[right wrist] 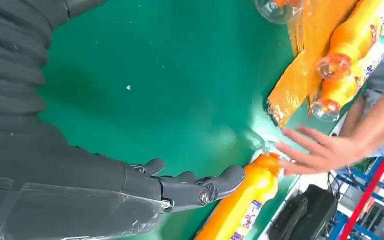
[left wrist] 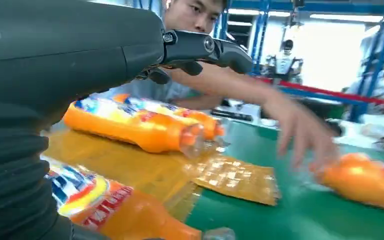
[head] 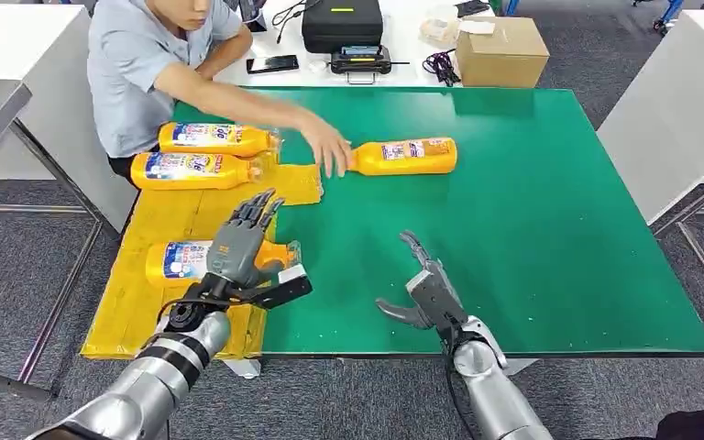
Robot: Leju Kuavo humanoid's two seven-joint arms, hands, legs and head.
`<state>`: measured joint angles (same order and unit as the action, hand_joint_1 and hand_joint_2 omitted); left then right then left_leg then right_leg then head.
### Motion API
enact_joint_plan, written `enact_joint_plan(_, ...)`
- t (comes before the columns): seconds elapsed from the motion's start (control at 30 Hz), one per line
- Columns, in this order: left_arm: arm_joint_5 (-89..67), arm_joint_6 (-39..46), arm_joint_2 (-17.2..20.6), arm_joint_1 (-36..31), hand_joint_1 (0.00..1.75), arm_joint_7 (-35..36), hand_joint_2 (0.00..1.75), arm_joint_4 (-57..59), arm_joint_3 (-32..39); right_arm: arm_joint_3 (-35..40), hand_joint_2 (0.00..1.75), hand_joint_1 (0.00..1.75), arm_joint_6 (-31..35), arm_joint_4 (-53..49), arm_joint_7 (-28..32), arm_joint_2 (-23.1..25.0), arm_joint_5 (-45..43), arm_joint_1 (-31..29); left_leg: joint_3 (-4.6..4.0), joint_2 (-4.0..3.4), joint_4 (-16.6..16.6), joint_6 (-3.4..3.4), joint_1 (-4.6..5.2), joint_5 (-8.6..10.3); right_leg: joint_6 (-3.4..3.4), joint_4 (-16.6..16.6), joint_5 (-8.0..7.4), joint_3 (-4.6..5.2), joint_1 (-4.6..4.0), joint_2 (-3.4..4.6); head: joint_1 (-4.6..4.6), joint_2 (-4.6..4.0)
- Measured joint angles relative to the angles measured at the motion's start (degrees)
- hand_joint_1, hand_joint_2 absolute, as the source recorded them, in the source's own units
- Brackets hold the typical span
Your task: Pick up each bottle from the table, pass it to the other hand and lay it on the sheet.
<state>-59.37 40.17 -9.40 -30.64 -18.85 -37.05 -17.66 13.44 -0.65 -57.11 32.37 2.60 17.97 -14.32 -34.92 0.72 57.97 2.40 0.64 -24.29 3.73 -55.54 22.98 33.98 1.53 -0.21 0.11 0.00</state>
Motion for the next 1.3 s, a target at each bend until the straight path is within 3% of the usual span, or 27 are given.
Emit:
enact_joint_plan(0.07,9.04,-1.56,-0.98,3.73,0.0,-4.76,1.75,-5.57,-0.37,-0.24,0.0,0.0,0.13,-1.48,0.02,0.02,-2.17,1.56,-0.01,0.04,0.0,0.01,0.01,-0.03,0.01,0.0,0.01,-0.01,0.01,-0.01,0.02,0.0)
enact_joint_plan(0.1,15.21,-3.42,-1.26,6.48,0.0,-6.53,1.75,-9.32,-1.1,-0.59,1.75,0.0,0.09,-2.89,0.02,0.2,-4.07,2.96,-0.03,0.03,0.0,-0.04,0.02,-0.08,0.01,0.0,0.02,0.01,0.01,0.0,0.02,0.0)
enact_joint_plan(0.17,27.6,-7.09,-1.53,11.66,0.0,-8.8,1.75,-17.02,-3.28,-1.29,1.75,0.0,1.36,-6.22,-1.27,0.66,-6.18,5.57,-0.09,-0.05,0.0,-0.04,0.01,-0.15,0.0,0.0,0.04,0.08,0.01,0.02,0.04,0.0)
enact_joint_plan(0.27,42.83,-9.18,-1.57,20.2,0.0,-10.59,1.75,-29.43,-6.87,-0.94,1.75,0.0,10.54,-13.21,-3.21,1.4,-0.49,10.24,-0.12,-0.08,0.0,-0.11,0.0,-0.29,-0.13,0.02,0.17,0.16,-0.01,0.03,0.02,0.0)
enact_joint_plan(0.4,47.97,-9.68,-1.57,25.82,0.0,-11.57,1.75,-38.45,-9.55,0.7,1.75,0.0,16.62,-19.02,-3.48,1.79,4.49,13.57,-0.15,-0.07,-0.01,-0.14,-0.01,-0.31,-0.19,0.02,0.21,0.22,-0.02,0.02,0.0,0.0)
enact_joint_plan(0.53,56.74,-12.17,-1.53,28.35,0.0,-11.35,1.75,-43.16,-10.58,1.62,1.75,0.0,33.4,-21.27,-6.15,1.9,20.46,15.13,-0.08,-0.14,-0.02,-0.14,-0.04,-0.29,-0.22,0.01,0.19,0.18,-0.04,0.03,0.0,0.0)
enact_joint_plan(0.63,57.86,-12.33,-1.51,29.48,0.0,-11.05,1.75,-45.06,-11.28,1.53,1.75,0.0,38.55,-21.11,-12.61,1.62,32.92,15.7,-0.07,-0.13,-0.02,-0.12,-0.03,-0.25,-0.22,0.01,0.18,0.16,-0.04,0.03,0.02,0.0)
enact_joint_plan(0.7,57.62,-11.37,-1.44,29.95,0.0,-11.05,1.75,-45.91,-11.37,1.03,1.75,0.0,39.82,-20.61,-17.8,1.22,43.16,15.68,-0.08,-0.13,-0.02,-0.11,-0.03,-0.25,-0.21,0.01,0.17,0.16,-0.03,0.03,0.02,0.0)
enact_joint_plan(0.83,55.48,-9.66,-1.33,30.33,0.0,-10.31,1.75,-47.03,-11.41,-0.04,1.75,0.0,40.09,-16.79,-26.98,-0.41,54.53,14.2,-0.08,-0.11,-0.02,-0.1,-0.02,-0.24,-0.19,0.01,0.15,0.12,-0.03,0.02,0.0,0.0)
enact_joint_plan(0.97,52.84,-8.92,-1.35,30.36,0.0,-8.25,1.75,-47.23,-11.71,-0.17,1.75,0.0,37.66,-11.72,-33.11,-2.25,56.96,10.62,-0.06,-0.13,-0.01,-0.1,0.0,-0.24,-0.19,0.01,0.14,0.13,-0.02,0.03,0.02,0.0)
enact_joint_plan(1.3,51.41,-7.87,-1.42,30.35,0.0,-4.27,1.75,-46.59,-11.78,-0.17,1.75,0.0,31.75,-6.25,-36.74,-2.86,54.75,7.7,-0.08,-0.13,-0.01,-0.1,-0.04,-0.23,-0.19,0.0,0.16,0.15,-0.05,0.02,0.02,0.0)
